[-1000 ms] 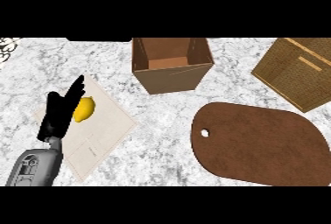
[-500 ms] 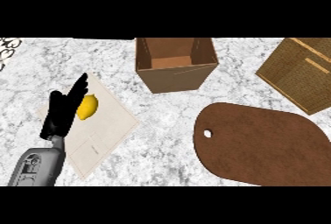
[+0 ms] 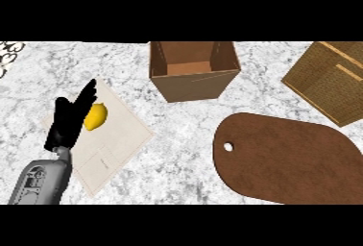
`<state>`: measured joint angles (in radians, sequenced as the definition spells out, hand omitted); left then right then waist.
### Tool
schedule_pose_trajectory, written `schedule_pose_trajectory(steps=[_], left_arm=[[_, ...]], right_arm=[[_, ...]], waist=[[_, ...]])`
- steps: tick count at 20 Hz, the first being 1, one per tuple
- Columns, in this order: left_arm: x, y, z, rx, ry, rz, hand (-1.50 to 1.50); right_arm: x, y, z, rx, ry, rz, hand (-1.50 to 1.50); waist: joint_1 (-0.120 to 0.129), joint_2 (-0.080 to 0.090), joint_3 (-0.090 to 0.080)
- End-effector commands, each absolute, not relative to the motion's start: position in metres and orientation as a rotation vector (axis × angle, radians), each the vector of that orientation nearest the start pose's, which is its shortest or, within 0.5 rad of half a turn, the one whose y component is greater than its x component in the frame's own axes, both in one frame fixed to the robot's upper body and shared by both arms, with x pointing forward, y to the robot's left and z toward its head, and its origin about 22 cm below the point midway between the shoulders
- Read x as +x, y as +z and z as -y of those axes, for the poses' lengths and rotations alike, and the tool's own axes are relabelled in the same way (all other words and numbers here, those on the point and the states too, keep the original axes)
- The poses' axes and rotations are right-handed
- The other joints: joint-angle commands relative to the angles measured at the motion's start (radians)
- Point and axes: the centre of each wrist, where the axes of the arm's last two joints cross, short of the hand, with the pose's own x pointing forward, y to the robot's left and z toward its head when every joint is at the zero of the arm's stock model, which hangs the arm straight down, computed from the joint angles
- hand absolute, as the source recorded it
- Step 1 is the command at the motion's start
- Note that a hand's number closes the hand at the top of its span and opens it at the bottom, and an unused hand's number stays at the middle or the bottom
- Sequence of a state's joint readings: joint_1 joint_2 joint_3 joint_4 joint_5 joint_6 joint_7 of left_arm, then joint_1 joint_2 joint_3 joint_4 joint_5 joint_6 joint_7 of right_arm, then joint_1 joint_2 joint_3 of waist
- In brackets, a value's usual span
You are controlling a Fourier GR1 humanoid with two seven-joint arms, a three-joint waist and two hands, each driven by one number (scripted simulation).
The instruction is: Pick the sweet potato from the cutting board and place it in the basket
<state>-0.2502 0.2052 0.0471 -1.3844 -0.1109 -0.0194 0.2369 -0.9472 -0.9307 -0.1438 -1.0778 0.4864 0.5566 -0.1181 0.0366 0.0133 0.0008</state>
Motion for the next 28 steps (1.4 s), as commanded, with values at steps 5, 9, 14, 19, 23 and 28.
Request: schedule_pose_trajectory(steps=[5, 9, 14, 19, 23, 28], left_arm=[[0.324, 0.034, -0.273, 0.244, -0.239, 1.385, 0.00], [0.307, 0.037, -0.265, 0.248, -0.249, 1.371, 0.00], [0.297, 0.031, -0.266, 0.248, -0.246, 1.369, 0.00], [0.306, 0.037, -0.268, 0.242, -0.243, 1.371, 0.00], [0.294, 0.027, -0.277, 0.234, -0.247, 1.366, 0.00], [0.308, 0.034, -0.251, 0.244, -0.246, 1.391, 0.00]], right_arm=[[0.399, 0.291, 0.407, -0.901, 1.134, 1.581, 1.50], [0.394, 0.269, 0.443, -0.888, 1.145, 1.544, 1.50], [0.409, 0.238, 0.436, -0.714, 1.010, 1.466, 1.50], [0.415, 0.221, 0.434, -0.616, 0.960, 1.524, -1.50], [0.412, 0.220, 0.444, -0.605, 0.834, 1.632, -1.50], [0.408, 0.239, 0.455, -0.622, 0.552, 1.776, -1.50]], waist=[[0.005, 0.007, -0.001], [0.006, 0.001, 0.001], [0.008, -0.002, 0.001], [0.003, 0.000, 0.001], [0.004, -0.001, 0.001], [0.006, 0.005, 0.002]])
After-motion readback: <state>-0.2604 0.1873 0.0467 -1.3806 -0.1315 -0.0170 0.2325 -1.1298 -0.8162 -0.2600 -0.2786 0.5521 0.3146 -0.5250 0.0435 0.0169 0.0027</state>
